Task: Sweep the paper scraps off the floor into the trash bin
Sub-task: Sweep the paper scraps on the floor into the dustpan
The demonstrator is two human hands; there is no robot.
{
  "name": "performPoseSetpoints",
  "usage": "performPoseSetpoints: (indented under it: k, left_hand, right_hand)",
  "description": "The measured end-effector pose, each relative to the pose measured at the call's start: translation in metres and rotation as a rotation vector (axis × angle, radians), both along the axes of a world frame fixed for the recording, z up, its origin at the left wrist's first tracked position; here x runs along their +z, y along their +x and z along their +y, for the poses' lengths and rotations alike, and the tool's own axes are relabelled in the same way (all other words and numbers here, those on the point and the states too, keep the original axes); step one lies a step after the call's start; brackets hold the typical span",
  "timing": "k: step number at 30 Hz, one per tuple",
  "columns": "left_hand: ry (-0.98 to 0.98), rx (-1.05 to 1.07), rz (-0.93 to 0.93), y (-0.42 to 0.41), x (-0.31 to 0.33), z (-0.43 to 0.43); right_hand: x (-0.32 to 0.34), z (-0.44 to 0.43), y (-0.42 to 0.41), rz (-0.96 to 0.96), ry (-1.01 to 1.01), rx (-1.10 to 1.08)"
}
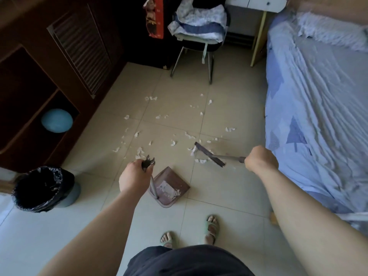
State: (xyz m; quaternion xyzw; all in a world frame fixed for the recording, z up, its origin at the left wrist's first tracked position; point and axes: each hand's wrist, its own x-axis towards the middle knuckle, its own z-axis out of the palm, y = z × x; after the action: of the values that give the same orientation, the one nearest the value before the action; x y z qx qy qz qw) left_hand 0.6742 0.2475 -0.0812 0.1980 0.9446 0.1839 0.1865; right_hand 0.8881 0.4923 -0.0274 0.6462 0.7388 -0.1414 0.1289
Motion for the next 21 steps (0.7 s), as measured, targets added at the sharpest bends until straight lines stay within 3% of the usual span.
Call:
performPoseSetpoints:
  k: [11, 21]
  left_hand:
    - [0.066, -0.001, -0.081, 0.036, -0.007, 0.091]
    - [0.1, 0.073, -0.078, 0.065, -0.012, 0.138]
  right_hand:
    - [-0.027, 0.074, 0.021, 0.041, -0.095, -0.045]
    - [-0.001, 0.106, 0.012, -0.189, -0.169, 0.361]
